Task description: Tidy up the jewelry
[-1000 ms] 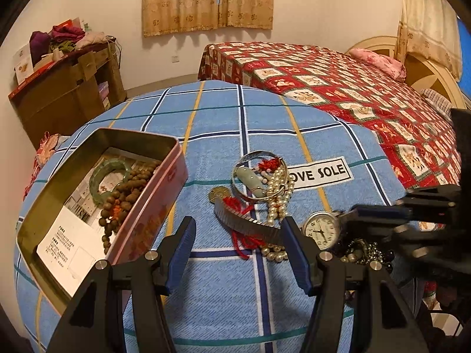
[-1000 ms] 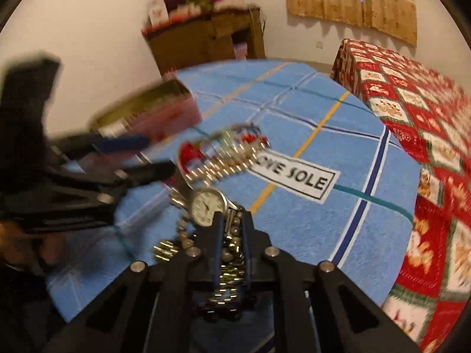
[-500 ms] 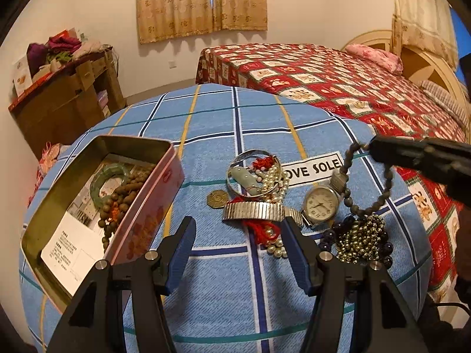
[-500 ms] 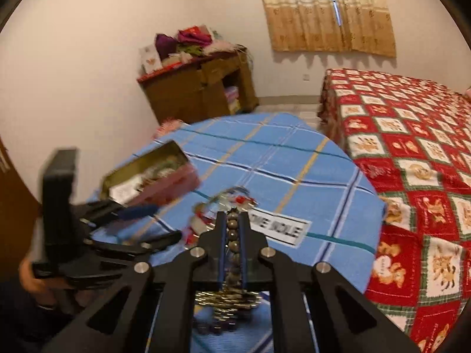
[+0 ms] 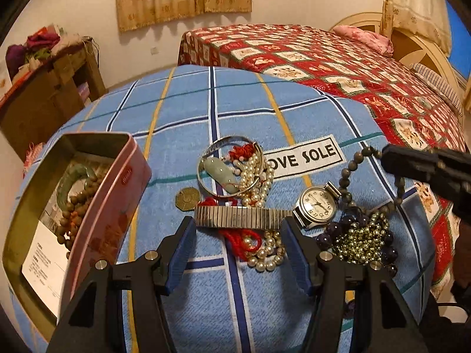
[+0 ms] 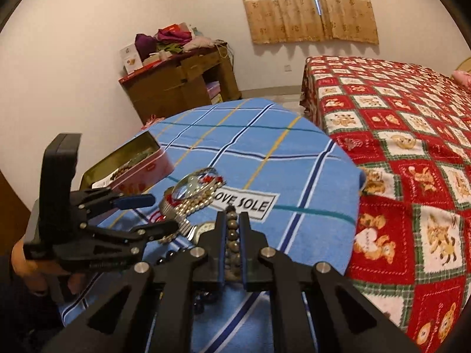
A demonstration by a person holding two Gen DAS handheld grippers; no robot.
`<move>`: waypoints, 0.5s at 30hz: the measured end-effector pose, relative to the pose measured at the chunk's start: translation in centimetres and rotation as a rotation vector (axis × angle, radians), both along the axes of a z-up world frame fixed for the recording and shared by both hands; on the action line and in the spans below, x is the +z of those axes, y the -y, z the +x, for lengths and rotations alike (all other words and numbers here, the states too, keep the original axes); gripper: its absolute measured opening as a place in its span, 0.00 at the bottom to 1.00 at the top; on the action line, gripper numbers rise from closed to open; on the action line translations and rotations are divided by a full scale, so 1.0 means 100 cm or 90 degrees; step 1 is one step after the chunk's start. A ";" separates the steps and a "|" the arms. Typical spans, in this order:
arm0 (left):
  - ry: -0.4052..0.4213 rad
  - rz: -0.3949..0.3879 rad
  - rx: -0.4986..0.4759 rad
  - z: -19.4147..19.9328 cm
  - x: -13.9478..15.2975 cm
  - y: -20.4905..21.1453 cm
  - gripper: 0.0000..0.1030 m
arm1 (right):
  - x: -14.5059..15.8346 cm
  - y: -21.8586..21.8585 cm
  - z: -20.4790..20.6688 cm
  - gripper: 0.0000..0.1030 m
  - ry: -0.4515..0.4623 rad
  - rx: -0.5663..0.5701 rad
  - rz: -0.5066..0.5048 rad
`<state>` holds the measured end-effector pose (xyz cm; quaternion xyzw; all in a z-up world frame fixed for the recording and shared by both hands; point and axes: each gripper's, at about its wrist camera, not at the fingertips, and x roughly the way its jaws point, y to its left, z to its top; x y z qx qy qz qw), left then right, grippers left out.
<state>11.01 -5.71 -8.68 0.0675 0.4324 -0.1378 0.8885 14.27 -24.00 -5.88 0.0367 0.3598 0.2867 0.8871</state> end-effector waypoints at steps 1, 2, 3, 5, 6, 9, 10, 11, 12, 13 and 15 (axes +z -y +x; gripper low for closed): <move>-0.005 0.001 -0.005 0.000 0.000 0.002 0.59 | -0.001 -0.002 -0.001 0.10 -0.001 0.004 0.001; -0.009 0.000 -0.006 0.001 -0.001 0.003 0.59 | -0.002 -0.004 -0.001 0.10 -0.002 0.006 0.003; -0.011 -0.001 -0.005 0.003 -0.001 0.004 0.62 | -0.003 -0.006 -0.001 0.10 -0.002 0.008 0.003; -0.010 0.011 -0.007 0.006 -0.003 0.010 0.65 | -0.003 -0.006 -0.003 0.10 0.001 0.009 0.001; -0.010 0.013 -0.009 0.008 -0.004 0.012 0.65 | -0.003 -0.006 -0.003 0.10 0.001 0.008 0.000; -0.009 0.000 -0.017 0.011 -0.004 0.013 0.63 | -0.003 -0.003 -0.002 0.10 -0.001 0.004 0.001; -0.012 -0.008 -0.022 0.010 -0.004 0.013 0.56 | -0.004 -0.002 -0.002 0.10 -0.002 0.002 0.002; -0.014 -0.014 -0.026 0.010 -0.004 0.013 0.54 | -0.004 -0.001 -0.002 0.10 -0.002 0.001 0.003; -0.016 -0.019 -0.030 0.010 -0.003 0.013 0.48 | -0.004 -0.001 -0.002 0.10 -0.003 0.001 0.004; -0.017 -0.019 -0.034 0.010 -0.002 0.013 0.40 | -0.005 -0.001 -0.002 0.10 -0.004 0.002 0.007; -0.012 -0.015 -0.028 0.009 0.000 0.013 0.27 | -0.005 -0.003 -0.005 0.10 -0.002 0.004 0.009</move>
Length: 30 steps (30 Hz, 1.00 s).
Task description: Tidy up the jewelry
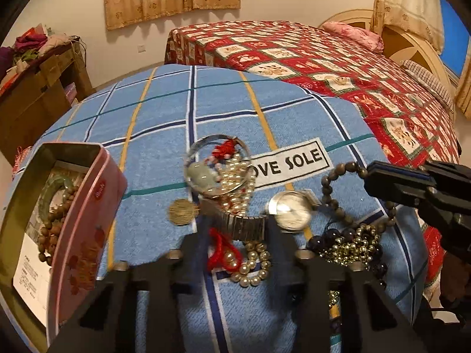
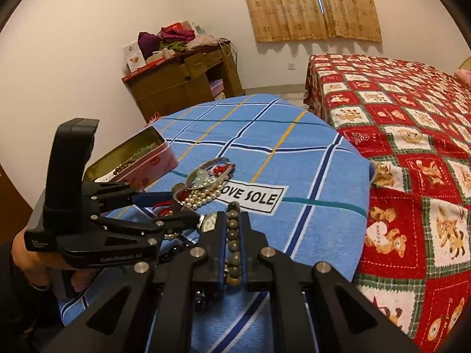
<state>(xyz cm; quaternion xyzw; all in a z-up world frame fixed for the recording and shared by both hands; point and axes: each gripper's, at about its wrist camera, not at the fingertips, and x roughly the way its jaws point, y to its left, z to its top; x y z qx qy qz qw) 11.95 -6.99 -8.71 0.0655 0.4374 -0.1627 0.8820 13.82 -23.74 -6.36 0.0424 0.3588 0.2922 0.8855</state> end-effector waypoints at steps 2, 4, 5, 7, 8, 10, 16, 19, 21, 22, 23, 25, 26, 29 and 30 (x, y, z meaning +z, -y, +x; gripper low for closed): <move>0.005 0.000 0.005 -0.001 0.004 -0.002 0.26 | 0.001 0.000 -0.001 0.10 0.001 0.001 0.001; 0.014 -0.004 0.000 -0.006 0.010 -0.002 0.25 | 0.002 0.001 -0.002 0.10 0.004 0.000 0.002; 0.024 0.000 -0.003 -0.010 0.013 -0.001 0.25 | 0.004 0.002 -0.002 0.10 0.005 -0.002 0.004; 0.041 0.000 -0.016 -0.018 0.022 0.001 0.24 | 0.006 0.004 -0.003 0.10 0.009 -0.004 0.006; 0.048 -0.005 -0.017 -0.021 0.025 0.001 0.24 | 0.007 0.004 -0.003 0.10 0.010 -0.005 0.006; 0.060 -0.022 -0.017 -0.028 0.033 -0.003 0.24 | 0.008 0.004 -0.003 0.10 0.013 -0.005 0.007; 0.087 -0.045 -0.006 -0.037 0.053 -0.012 0.24 | 0.017 0.004 -0.007 0.10 0.024 -0.001 0.012; 0.097 -0.056 -0.005 -0.040 0.059 -0.016 0.24 | 0.020 0.002 -0.009 0.10 0.029 0.002 0.013; 0.092 -0.059 -0.008 -0.040 0.058 -0.016 0.24 | 0.020 0.002 -0.009 0.10 0.028 0.003 0.012; 0.086 -0.054 -0.014 -0.039 0.055 -0.015 0.24 | 0.019 0.001 -0.009 0.10 0.027 0.004 0.012; 0.077 -0.040 -0.021 -0.039 0.051 -0.012 0.24 | 0.018 0.000 -0.009 0.10 0.026 0.005 0.011; 0.067 -0.020 -0.030 -0.040 0.043 -0.008 0.25 | 0.018 0.000 -0.008 0.10 0.025 0.005 0.010; 0.059 -0.016 -0.034 -0.041 0.039 -0.007 0.25 | 0.018 0.001 -0.008 0.10 0.025 0.004 0.010; 0.082 -0.022 -0.032 -0.049 0.045 -0.013 0.25 | 0.018 0.001 -0.008 0.10 0.025 0.003 0.010; 0.097 -0.031 -0.029 -0.051 0.051 -0.017 0.25 | 0.018 0.001 -0.008 0.10 0.025 0.003 0.011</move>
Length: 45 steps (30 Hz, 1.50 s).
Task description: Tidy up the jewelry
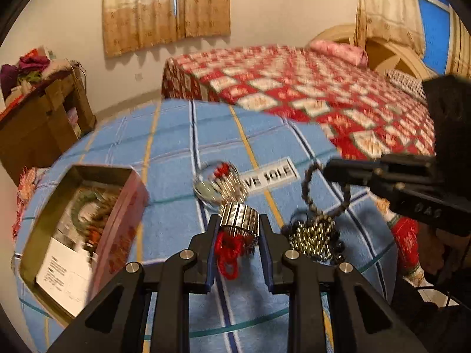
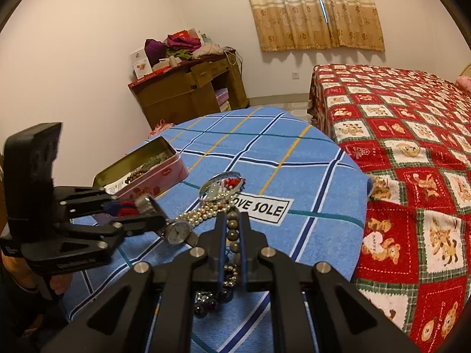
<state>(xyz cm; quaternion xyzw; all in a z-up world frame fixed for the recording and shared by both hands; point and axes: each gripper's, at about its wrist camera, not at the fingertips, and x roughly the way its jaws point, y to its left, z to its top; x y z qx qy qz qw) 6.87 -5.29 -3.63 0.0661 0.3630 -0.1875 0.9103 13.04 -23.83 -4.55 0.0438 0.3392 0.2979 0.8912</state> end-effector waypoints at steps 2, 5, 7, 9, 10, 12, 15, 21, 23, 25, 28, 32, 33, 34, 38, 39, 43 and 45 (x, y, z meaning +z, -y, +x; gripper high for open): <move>0.015 -0.028 0.005 -0.002 0.009 -0.009 0.25 | -0.001 -0.002 0.000 0.10 -0.002 0.002 -0.002; 0.020 -0.015 -0.010 -0.002 0.008 -0.005 0.25 | -0.003 -0.005 0.000 0.10 -0.005 0.009 -0.006; 0.000 0.012 -0.006 0.000 -0.005 0.000 0.26 | -0.002 -0.006 -0.002 0.10 -0.003 0.011 -0.008; -0.024 0.008 -0.019 -0.003 -0.018 -0.001 0.26 | -0.001 -0.005 -0.003 0.10 0.000 0.012 -0.009; -0.026 0.009 -0.018 -0.007 -0.022 -0.002 0.26 | 0.000 -0.004 -0.003 0.10 0.001 0.010 -0.008; -0.023 0.012 -0.014 -0.013 -0.024 -0.005 0.27 | 0.000 -0.003 -0.002 0.10 0.001 0.008 -0.007; -0.032 0.014 -0.009 -0.017 -0.025 -0.013 0.28 | -0.003 -0.004 -0.002 0.10 -0.002 0.009 -0.009; -0.034 0.006 -0.006 -0.022 -0.022 -0.026 0.28 | -0.003 -0.011 -0.006 0.10 0.001 0.020 -0.015; -0.038 0.003 -0.002 -0.023 -0.022 -0.029 0.25 | -0.003 -0.012 -0.006 0.10 0.001 0.023 -0.015; -0.049 0.004 0.001 -0.022 -0.024 -0.030 0.24 | -0.003 -0.013 -0.006 0.10 0.000 0.023 -0.015; -0.049 -0.013 0.013 -0.020 -0.022 -0.036 0.23 | -0.003 -0.013 -0.006 0.10 0.001 0.022 -0.015; -0.032 -0.093 0.022 -0.022 0.001 -0.051 0.23 | -0.003 -0.011 -0.005 0.10 0.004 0.019 -0.012; -0.031 -0.107 0.021 -0.022 0.005 -0.053 0.23 | -0.002 -0.011 -0.005 0.10 0.004 0.018 -0.012; -0.027 -0.125 0.022 -0.022 0.011 -0.056 0.23 | -0.002 -0.011 -0.005 0.10 0.004 0.018 -0.011; -0.041 -0.182 0.017 -0.017 0.016 -0.064 0.22 | 0.000 -0.012 -0.006 0.10 0.005 0.022 -0.012; -0.048 -0.195 0.017 -0.016 0.015 -0.066 0.22 | 0.001 -0.012 -0.006 0.10 0.005 0.023 -0.012; -0.052 -0.232 0.018 -0.015 0.017 -0.071 0.22 | 0.002 -0.011 -0.006 0.10 0.006 0.022 -0.009; -0.024 -0.211 0.029 -0.015 0.023 -0.069 0.22 | 0.001 -0.011 -0.006 0.10 0.005 0.022 -0.011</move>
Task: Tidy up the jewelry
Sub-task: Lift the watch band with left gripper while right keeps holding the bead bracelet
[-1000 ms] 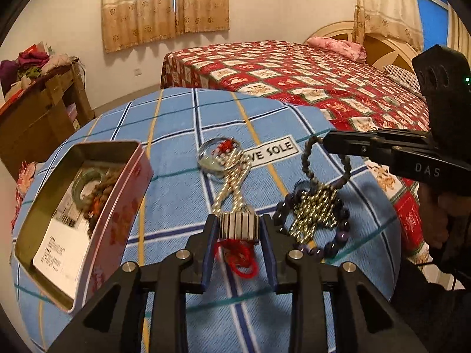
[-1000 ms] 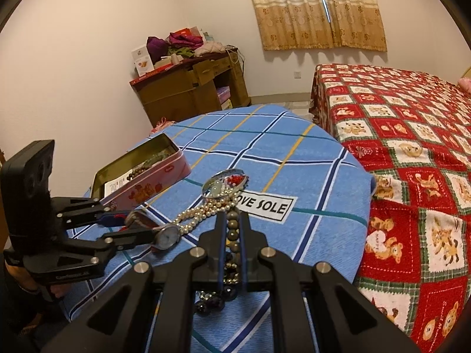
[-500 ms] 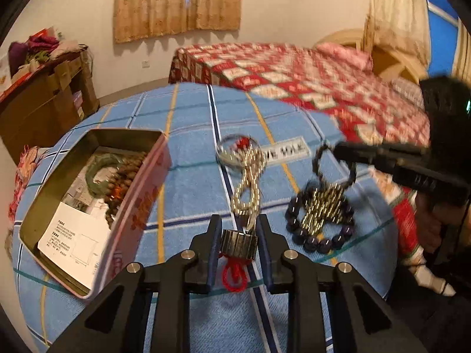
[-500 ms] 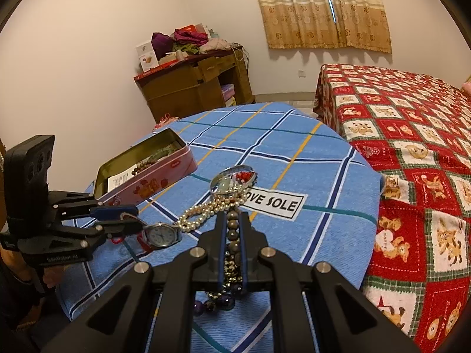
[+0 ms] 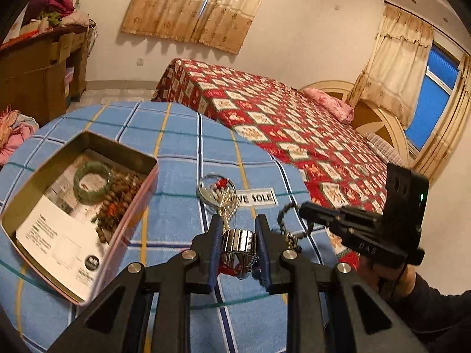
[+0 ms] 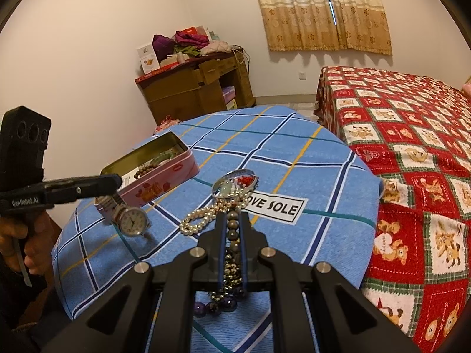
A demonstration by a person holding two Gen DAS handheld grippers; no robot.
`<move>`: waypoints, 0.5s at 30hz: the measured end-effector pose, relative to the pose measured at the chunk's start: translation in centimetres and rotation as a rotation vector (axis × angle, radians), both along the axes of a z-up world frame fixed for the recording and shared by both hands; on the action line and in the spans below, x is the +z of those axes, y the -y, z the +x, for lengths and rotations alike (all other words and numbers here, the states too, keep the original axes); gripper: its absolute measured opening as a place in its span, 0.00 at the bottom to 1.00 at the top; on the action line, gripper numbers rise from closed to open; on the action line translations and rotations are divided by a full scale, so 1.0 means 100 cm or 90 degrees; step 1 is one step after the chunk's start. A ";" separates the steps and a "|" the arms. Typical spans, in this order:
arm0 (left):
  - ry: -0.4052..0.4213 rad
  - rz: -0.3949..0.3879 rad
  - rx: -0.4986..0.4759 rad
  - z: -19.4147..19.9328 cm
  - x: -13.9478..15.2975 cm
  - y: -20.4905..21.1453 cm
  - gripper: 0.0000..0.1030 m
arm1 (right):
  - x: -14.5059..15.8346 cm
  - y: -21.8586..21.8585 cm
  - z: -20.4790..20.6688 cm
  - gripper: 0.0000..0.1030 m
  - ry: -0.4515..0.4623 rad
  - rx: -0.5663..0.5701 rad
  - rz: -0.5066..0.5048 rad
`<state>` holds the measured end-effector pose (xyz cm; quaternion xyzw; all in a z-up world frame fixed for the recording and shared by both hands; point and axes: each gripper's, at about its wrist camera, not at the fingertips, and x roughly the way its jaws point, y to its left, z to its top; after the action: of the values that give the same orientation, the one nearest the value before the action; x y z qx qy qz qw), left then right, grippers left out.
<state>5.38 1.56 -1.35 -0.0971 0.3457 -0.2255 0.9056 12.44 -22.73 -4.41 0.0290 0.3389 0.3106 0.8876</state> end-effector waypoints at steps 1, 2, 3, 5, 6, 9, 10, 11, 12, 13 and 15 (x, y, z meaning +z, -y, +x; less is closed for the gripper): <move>0.031 0.077 0.017 -0.002 -0.002 0.012 0.22 | -0.001 -0.001 0.001 0.10 -0.003 0.000 0.000; 0.038 0.159 0.023 -0.001 -0.010 0.027 0.22 | -0.001 -0.002 0.001 0.10 -0.004 0.002 0.000; 0.020 0.237 0.024 0.003 -0.026 0.043 0.24 | -0.002 -0.003 0.000 0.10 -0.003 0.004 -0.002; 0.004 0.272 0.022 0.002 -0.047 0.053 0.24 | -0.001 -0.005 -0.003 0.10 0.000 0.008 -0.004; 0.010 0.270 0.021 -0.003 -0.054 0.056 0.25 | 0.000 -0.005 -0.004 0.10 0.002 0.009 -0.005; 0.016 0.255 0.022 -0.013 -0.057 0.053 0.34 | 0.000 -0.004 -0.004 0.10 0.003 0.006 -0.003; 0.018 0.250 0.027 -0.016 -0.056 0.049 0.34 | 0.000 -0.004 -0.003 0.10 0.002 0.006 -0.002; 0.013 0.247 0.033 -0.016 -0.056 0.044 0.34 | -0.001 -0.004 -0.003 0.10 0.001 0.006 -0.003; 0.006 0.245 0.038 -0.017 -0.055 0.039 0.34 | -0.002 -0.005 -0.004 0.10 0.000 0.007 -0.004; 0.001 0.247 0.039 -0.019 -0.055 0.034 0.34 | -0.002 -0.006 -0.004 0.10 0.000 0.008 -0.005; -0.008 0.259 0.049 -0.026 -0.059 0.028 0.37 | -0.002 -0.007 -0.005 0.10 0.002 0.010 -0.006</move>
<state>2.81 -1.27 -7.30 0.0733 0.3857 -0.1159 0.9124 11.93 -22.04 -4.58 0.0217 0.3395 0.3163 0.8856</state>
